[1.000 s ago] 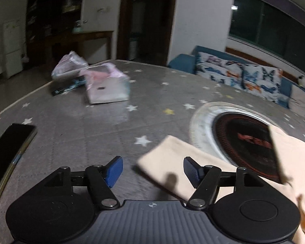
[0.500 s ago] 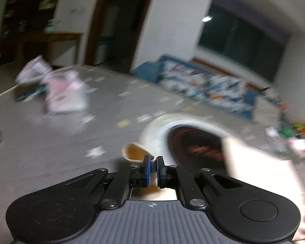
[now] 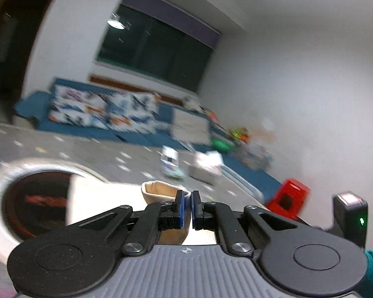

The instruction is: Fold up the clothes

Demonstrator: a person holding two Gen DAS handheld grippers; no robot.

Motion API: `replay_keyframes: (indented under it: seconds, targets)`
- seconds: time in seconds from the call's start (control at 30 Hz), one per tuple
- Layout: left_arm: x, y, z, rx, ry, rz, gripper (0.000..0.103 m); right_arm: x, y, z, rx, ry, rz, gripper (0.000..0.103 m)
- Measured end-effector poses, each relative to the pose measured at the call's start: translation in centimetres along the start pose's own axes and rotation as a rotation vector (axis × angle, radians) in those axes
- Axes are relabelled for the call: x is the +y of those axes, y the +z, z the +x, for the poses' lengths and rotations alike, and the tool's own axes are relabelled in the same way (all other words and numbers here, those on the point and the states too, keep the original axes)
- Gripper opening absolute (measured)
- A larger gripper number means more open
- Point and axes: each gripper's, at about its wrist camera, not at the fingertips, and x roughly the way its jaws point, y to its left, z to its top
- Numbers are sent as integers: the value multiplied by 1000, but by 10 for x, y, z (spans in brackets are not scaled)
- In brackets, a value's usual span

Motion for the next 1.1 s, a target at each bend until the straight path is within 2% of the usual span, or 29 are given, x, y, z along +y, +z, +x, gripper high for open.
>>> replay_keyframes:
  seconds: [0.1,0.2,0.23,0.33,0.37,0.43,0.6,0.73,0.77,0.87,0.97,1.1]
  targets:
    - [-12,-18,23,86,-89,-8,8,-9,-3,-3,-4,-16,30,30]
    - [-26,-41,41,179,-117,41,9,-17,-5,-4,-5,-25,64,30]
    - [-32,-45,45,207,-116,60,12,-19,-5,-4,-5,-28,73,30]
    - [-31,-54,42,227,-105,79,20,-21,-5,-4,-6,-18,91,30]
    - [-26,-53,38,220,-90,78,29,-21,-5,-4,-5,-11,93,30]
    - [-15,-50,29,204,-59,74,39,-18,-6,-1,5,7,90,30]
    - [19,-47,11,209,64,82,40,-4,-9,18,45,50,71,30]
    - [46,-50,1,220,148,71,40,3,-12,33,72,43,61,29]
    - [50,-50,-1,218,164,70,40,3,-13,36,78,41,61,26]
    - [61,-49,-7,213,195,65,40,7,-12,39,87,31,42,8]
    - [66,-46,-8,206,211,65,40,15,-6,32,49,4,-7,4]
    - [70,-45,-2,205,214,76,40,17,3,26,6,-43,-37,4]
